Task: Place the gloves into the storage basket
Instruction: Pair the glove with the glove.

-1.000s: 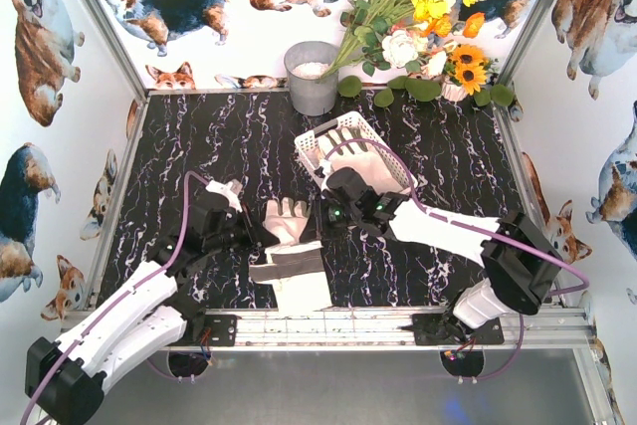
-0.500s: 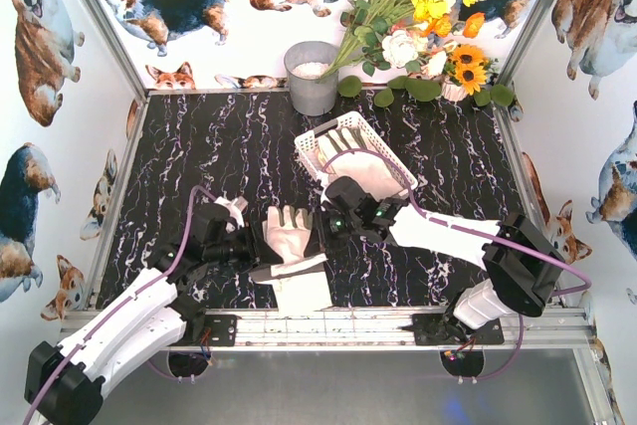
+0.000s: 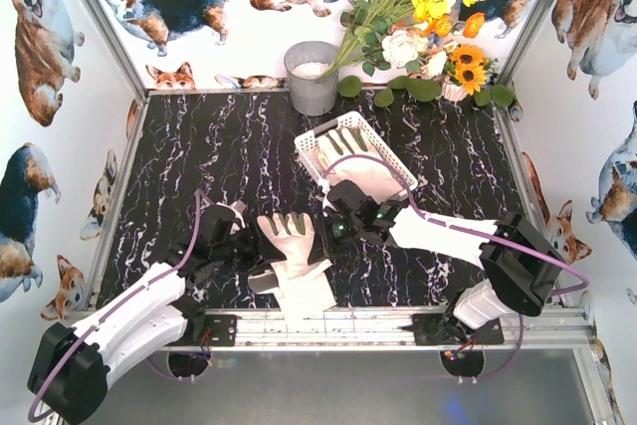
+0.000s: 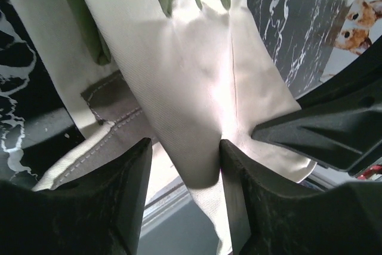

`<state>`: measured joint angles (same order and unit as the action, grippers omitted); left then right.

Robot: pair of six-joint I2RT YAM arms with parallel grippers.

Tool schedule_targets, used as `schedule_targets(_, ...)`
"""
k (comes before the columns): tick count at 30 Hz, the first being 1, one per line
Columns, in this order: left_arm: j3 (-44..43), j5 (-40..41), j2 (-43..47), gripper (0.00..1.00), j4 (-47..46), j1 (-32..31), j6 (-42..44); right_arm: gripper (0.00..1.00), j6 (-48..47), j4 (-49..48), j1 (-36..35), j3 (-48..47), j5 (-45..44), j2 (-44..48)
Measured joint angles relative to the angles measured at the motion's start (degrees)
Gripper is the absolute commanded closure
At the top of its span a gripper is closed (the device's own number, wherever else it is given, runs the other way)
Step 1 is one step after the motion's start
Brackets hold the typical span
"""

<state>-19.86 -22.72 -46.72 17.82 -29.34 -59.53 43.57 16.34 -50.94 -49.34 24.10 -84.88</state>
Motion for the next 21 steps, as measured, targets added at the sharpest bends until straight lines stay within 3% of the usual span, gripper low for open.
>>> schedule_targets(7,0.6,4.0,0.0,0.59,-1.7,1.2,-0.3,1.0,0.0,0.0,0.0,0.4,0.8,-0.5)
schedule_targets(10,1.6,5.7,-0.2,0.71,-2.9,1.6,-0.8,1.0,0.0,0.0,0.0,0.4,1.2,-1.0)
schedule_targets(12,2.1,6.8,-0.2,0.87,-3.5,1.8,-1.0,1.0,0.0,0.0,0.0,0.4,1.4,-1.4)
schedule_targets(15,2.2,8.0,-0.2,0.99,-4.0,2.0,-0.8,1.0,-0.1,0.0,-0.2,0.4,1.3,-1.5)
schedule_targets(21,2.1,8.3,3.1,1.0,-3.1,2.0,1.1,1.0,-1.3,0.0,-1.6,0.4,-1.1,-0.6)
